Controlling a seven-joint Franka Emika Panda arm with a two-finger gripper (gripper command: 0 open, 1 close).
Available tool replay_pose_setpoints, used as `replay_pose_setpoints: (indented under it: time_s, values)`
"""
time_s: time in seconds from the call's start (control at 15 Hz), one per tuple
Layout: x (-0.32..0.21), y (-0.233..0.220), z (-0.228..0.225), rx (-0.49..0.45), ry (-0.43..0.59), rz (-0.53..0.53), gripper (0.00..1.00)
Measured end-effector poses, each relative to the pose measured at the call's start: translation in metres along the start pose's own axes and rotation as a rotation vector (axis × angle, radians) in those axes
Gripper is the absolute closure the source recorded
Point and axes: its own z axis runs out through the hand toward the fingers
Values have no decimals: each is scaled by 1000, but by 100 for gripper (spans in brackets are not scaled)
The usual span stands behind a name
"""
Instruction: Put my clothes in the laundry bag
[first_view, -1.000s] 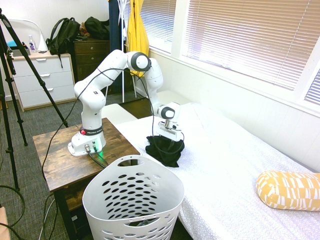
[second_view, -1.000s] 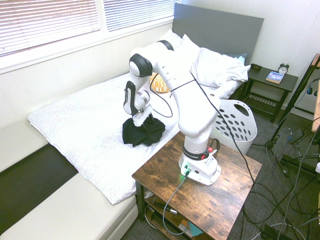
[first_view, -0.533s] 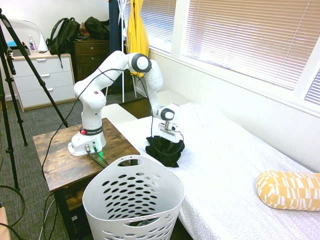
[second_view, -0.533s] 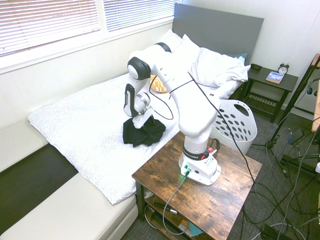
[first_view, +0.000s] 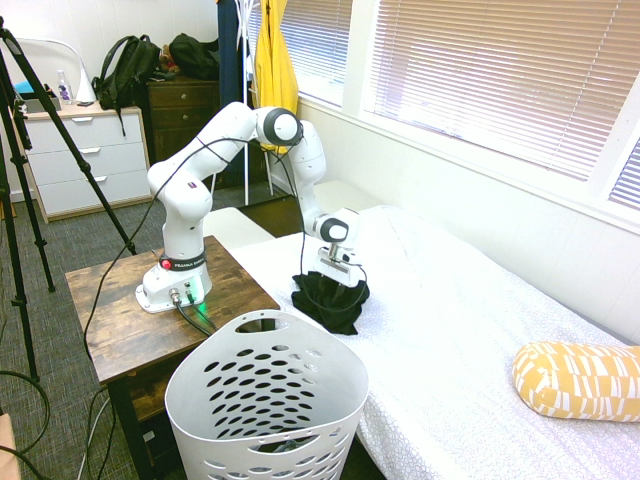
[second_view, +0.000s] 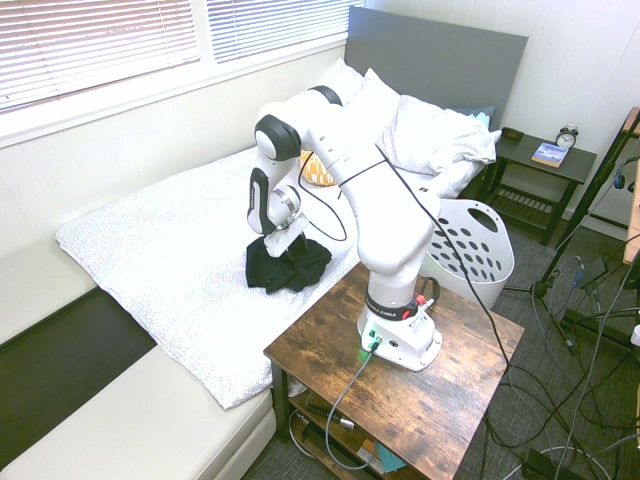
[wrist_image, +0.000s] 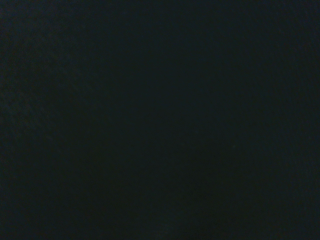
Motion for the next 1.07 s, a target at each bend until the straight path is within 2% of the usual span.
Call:
replay_pose_setpoints:
  time_s: [0.73, 1.07]
  values:
    - [2, 4, -2, 33, -36, 52, 100]
    - [2, 6, -11, 105, -218, 71, 100]
